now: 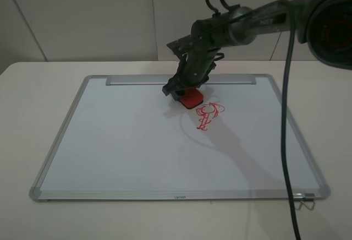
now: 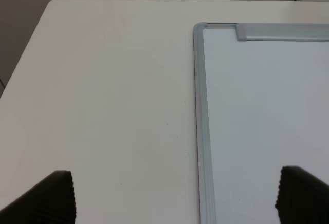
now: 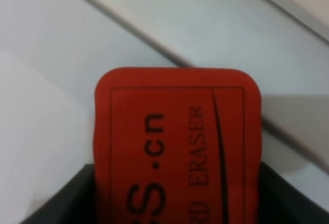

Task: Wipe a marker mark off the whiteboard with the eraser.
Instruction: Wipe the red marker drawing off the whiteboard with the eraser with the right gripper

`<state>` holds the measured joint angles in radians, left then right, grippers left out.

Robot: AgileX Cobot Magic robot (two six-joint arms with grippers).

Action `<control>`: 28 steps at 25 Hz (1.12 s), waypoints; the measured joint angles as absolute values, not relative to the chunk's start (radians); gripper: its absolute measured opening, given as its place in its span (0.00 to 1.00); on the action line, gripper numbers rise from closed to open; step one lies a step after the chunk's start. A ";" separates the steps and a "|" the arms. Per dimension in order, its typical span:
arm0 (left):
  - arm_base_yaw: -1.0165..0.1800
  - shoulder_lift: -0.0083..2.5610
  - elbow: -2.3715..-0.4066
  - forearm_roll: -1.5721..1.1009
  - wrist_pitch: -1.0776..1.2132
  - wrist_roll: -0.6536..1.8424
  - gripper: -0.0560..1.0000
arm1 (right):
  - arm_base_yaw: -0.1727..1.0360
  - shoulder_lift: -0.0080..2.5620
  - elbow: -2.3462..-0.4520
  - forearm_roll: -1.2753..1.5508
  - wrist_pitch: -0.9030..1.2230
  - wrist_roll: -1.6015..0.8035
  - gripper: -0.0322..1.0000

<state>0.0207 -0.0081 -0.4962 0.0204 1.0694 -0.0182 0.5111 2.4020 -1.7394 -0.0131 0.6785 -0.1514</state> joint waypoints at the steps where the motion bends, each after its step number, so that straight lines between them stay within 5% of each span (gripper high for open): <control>1: 0.021 -0.008 -0.496 0.020 1.069 -0.018 0.79 | 0.511 2.402 -1.739 0.027 0.698 -0.183 0.51; 28: 0.021 -0.008 -0.496 0.020 1.069 -0.018 0.79 | 0.770 2.354 -1.726 0.223 0.867 -0.202 0.51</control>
